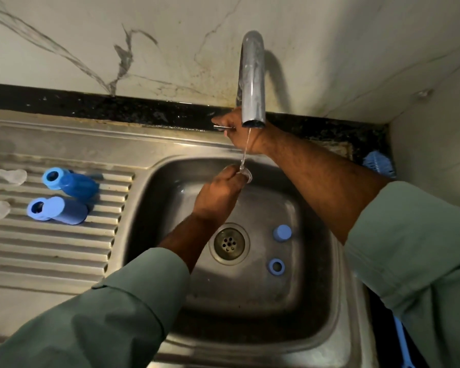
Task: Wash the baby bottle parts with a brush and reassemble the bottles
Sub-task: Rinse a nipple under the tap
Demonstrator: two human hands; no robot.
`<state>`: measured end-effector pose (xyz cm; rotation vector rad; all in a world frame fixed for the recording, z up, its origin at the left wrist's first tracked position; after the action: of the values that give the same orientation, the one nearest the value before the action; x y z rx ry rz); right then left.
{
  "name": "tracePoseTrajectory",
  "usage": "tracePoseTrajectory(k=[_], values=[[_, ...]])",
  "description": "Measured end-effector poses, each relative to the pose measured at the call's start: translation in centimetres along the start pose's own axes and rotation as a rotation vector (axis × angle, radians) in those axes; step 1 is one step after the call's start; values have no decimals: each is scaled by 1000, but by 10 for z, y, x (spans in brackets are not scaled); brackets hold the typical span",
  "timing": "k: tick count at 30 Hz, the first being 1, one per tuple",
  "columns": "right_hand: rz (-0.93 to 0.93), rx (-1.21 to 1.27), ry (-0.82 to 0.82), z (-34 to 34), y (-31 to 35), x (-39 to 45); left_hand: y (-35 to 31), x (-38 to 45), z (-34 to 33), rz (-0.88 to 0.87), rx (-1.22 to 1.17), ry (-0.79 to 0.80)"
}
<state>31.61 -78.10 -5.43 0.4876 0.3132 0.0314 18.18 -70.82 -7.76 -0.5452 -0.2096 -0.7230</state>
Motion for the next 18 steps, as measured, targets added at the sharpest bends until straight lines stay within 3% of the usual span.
tracePoseTrajectory(k=[3,8,12,15,18], values=[[-16,99,77,1,1,-4,3,-4,-4,-274,126,-29],[-106,584,51,34,-10,-33,5,4,13,-380,136,-90],[-167,927,93,37,-21,-66,7,2,28,-60,-142,-180],[-220,1024,72,31,-22,-83,0,-3,46,243,-392,-419],[-262,984,-68,34,-38,-112,-31,-3,74,216,-527,-689]])
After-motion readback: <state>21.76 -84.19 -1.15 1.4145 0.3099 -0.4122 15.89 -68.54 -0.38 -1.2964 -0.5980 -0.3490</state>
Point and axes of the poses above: each hand's wrist, its own x-axis towards the middle knuckle, its own z-axis out of the back of the hand, y = z × x, the point moved 5 cm from there along x, towards the middle knuckle, and after that the axes turned 15 degrees about -z, right-handed, at the moved point
